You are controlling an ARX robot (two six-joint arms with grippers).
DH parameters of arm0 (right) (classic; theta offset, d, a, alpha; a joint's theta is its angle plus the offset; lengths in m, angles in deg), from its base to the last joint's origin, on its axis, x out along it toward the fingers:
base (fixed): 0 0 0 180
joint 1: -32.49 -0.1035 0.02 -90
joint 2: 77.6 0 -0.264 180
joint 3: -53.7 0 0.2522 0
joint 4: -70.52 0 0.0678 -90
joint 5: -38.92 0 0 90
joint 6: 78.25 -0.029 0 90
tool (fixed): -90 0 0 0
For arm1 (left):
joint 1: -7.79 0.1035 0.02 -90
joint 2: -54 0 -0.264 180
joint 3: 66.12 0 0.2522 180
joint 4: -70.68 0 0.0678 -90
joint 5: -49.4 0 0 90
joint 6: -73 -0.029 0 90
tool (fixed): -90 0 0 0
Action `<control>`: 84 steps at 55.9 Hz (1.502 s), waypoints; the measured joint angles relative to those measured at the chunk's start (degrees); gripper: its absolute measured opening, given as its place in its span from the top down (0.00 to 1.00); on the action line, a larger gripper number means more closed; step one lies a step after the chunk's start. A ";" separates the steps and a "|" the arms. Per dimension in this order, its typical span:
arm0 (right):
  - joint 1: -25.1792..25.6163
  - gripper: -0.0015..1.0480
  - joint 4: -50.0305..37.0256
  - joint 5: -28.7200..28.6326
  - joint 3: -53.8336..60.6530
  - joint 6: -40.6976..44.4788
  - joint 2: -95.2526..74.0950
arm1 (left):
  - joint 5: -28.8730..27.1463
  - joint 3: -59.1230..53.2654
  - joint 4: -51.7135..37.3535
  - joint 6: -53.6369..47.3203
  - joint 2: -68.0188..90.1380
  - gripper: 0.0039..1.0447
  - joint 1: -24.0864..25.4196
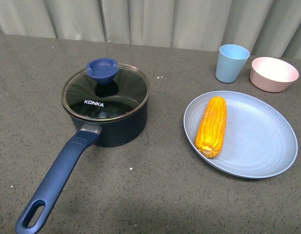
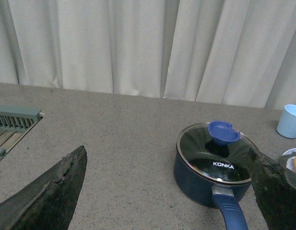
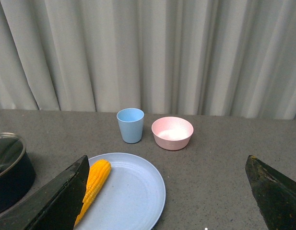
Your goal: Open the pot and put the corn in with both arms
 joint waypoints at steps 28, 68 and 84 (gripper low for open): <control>0.00 0.09 0.00 0.00 0.00 0.00 0.00 | -18.27 0.55 -10.82 9.46 19.50 0.06 -8.52; 0.00 0.09 0.00 0.00 0.00 0.00 0.00 | -3.96 34.71 -53.86 15.15 100.10 0.06 -20.13; 0.00 0.09 0.00 0.00 0.00 0.00 0.00 | -3.80 42.32 -53.55 13.38 112.30 0.06 -20.02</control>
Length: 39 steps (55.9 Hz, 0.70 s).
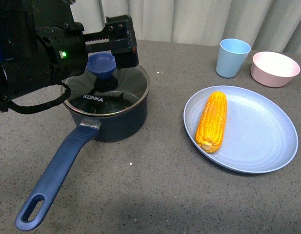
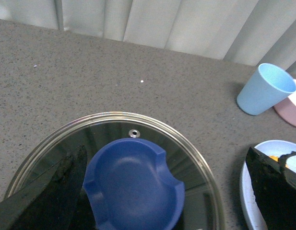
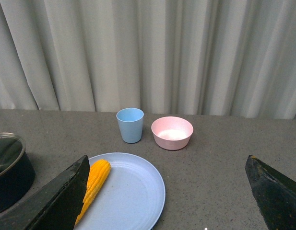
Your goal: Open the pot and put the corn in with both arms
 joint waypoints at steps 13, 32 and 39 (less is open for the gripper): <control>0.00 0.09 0.00 0.00 0.00 0.00 0.00 | -0.22 3.26 -0.07 -2.27 4.35 0.06 2.19; 0.00 0.09 0.00 0.00 0.00 0.00 0.00 | 1.57 3.74 -1.95 -6.03 6.29 0.06 0.09; 0.00 0.09 0.00 0.00 0.00 0.00 0.00 | 1.55 3.74 -1.97 -6.58 7.13 0.06 -0.02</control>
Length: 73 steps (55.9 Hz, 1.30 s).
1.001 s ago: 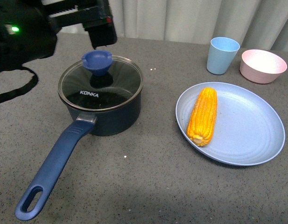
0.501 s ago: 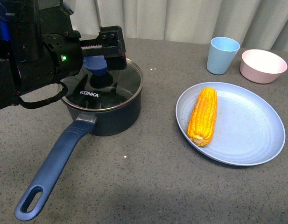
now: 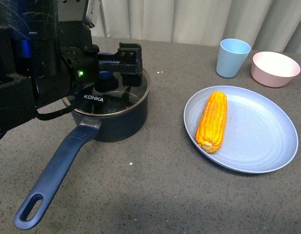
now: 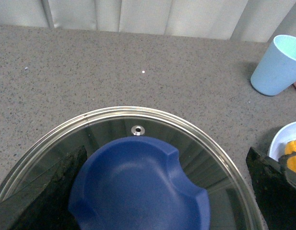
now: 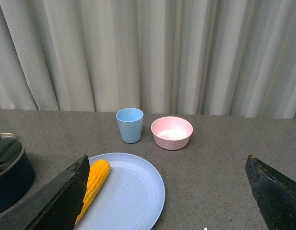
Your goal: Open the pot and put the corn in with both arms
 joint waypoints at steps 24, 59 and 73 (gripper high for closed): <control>0.00 0.09 0.00 0.00 0.00 0.00 0.00 | 0.15 0.13 -1.49 -0.81 1.55 0.20 0.26; 0.00 0.09 0.00 0.00 0.00 0.00 0.00 | 2.56 -1.18 0.39 0.76 -6.12 0.42 4.13; 0.00 0.09 0.00 0.00 0.00 0.00 0.00 | 4.26 -2.67 -0.42 0.61 -5.55 0.42 15.56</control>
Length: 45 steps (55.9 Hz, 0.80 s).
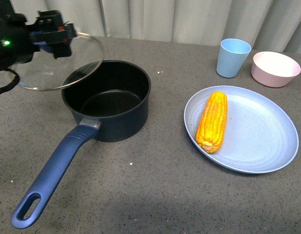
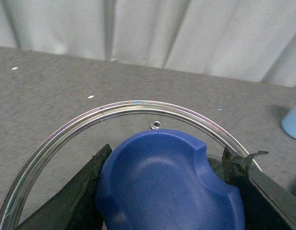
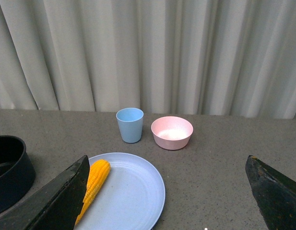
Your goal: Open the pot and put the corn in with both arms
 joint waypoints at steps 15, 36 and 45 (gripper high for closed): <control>0.00 0.09 0.00 0.00 0.00 0.00 0.00 | -0.46 0.50 -2.49 2.82 5.90 0.42 9.55; 0.00 0.09 0.00 0.00 0.00 0.00 0.00 | -0.20 2.19 -4.26 3.41 14.43 0.42 8.35; 0.00 0.09 0.00 0.00 0.00 0.00 0.00 | -1.09 2.64 -4.22 4.07 17.29 0.42 8.00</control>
